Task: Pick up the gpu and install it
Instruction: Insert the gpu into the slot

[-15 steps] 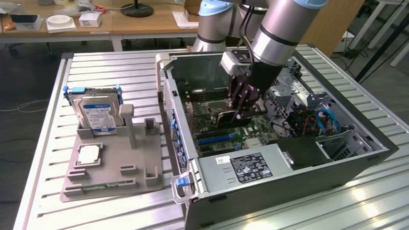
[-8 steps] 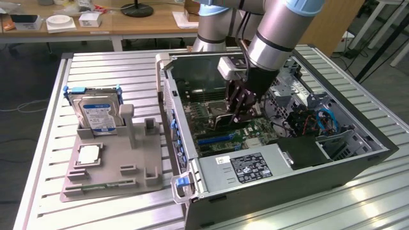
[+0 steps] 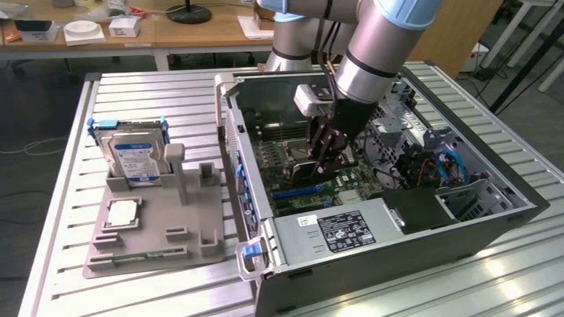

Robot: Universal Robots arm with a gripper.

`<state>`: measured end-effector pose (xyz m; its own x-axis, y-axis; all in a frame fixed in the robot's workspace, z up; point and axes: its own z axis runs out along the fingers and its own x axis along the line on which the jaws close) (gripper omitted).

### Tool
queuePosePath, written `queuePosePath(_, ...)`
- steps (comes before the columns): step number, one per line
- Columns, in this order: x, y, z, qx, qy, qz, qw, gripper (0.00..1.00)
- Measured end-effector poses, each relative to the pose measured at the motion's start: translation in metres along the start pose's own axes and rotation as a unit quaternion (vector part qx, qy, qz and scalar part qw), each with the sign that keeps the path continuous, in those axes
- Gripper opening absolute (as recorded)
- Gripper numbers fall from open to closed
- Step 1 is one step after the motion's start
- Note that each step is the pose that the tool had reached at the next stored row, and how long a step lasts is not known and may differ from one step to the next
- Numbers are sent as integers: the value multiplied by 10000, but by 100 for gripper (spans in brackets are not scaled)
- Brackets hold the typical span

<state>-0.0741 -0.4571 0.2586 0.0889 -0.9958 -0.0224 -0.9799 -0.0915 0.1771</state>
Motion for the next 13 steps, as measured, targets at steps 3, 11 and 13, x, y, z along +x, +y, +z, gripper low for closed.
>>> queuePosePath(3, 1, -5, 37, 8, 1, 0, 10000, 28)
queuePosePath(11, 1, -3, 77, 7, 1, 24, 10000, 28)
queuePosePath(13, 1, -3, 80, 8, 0, 24, 10000, 28)
